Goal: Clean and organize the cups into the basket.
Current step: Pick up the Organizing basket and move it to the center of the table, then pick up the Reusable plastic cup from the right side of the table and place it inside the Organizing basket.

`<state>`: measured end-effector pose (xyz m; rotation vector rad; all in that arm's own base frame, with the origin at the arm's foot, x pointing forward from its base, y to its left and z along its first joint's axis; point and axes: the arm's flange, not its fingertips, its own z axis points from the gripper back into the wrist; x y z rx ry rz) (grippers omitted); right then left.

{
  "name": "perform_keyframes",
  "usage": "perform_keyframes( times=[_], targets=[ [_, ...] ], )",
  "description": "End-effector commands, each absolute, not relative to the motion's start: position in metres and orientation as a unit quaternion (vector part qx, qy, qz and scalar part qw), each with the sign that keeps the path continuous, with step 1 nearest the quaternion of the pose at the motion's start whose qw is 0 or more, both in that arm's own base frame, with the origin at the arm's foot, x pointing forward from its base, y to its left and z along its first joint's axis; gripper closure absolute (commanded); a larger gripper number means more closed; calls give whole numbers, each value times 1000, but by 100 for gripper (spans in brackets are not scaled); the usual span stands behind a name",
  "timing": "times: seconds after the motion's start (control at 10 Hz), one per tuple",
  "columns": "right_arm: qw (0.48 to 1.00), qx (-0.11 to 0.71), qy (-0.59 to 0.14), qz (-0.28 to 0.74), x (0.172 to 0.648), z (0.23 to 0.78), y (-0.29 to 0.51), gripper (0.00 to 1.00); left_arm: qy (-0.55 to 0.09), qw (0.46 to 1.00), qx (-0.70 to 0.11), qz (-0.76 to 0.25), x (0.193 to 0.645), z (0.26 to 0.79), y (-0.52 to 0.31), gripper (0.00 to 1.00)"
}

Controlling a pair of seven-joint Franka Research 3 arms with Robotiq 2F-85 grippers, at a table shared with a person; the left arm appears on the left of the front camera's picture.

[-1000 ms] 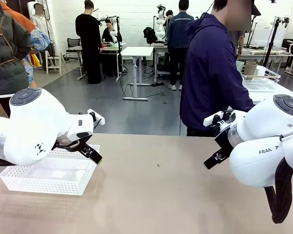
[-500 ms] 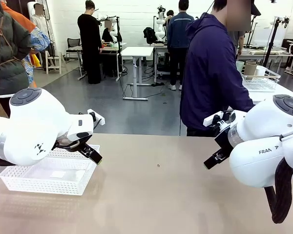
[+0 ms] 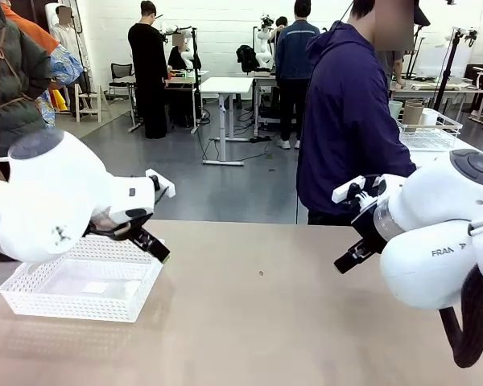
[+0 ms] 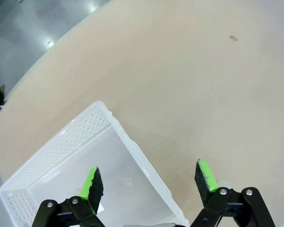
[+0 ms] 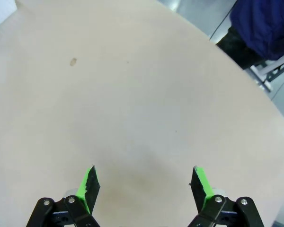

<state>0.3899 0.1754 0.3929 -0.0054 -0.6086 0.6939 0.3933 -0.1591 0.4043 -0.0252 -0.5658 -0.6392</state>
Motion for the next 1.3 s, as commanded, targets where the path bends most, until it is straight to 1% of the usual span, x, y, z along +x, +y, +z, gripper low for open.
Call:
perform_keyframes(
  times=[0.0,0.2,0.3,0.4,0.5,0.6,0.7,1.0,1.1,1.2],
  targets=[
    [892,-45,-296,337,251,397,147,0,-264,902,-15,-342,270,446,-129,0],
    [899,-79,-298,311,178,400,124,0,-241,905,21,-350,216,467,-106,0],
    [901,-93,-306,292,141,397,108,0,-237,906,34,-348,199,466,-99,0],
    [898,-100,-319,286,115,392,101,0,-228,906,41,-354,183,465,-93,0],
    [894,-114,-332,277,97,390,97,0,-225,909,39,-349,183,465,-90,0],
    [899,-87,-304,303,301,502,200,0,-232,906,62,-348,191,458,-91,0],
    [899,-87,-304,303,301,502,200,0,-218,913,27,-344,244,558,-128,0],
    [899,-87,-304,303,301,502,200,0,-218,913,27,-344,244,558,-128,0],
    [904,-84,-298,294,294,504,202,0,-214,914,34,-344,237,561,-124,0],
    [916,29,-256,307,313,512,185,0,-196,907,-153,-341,261,567,-98,0]
  ],
)
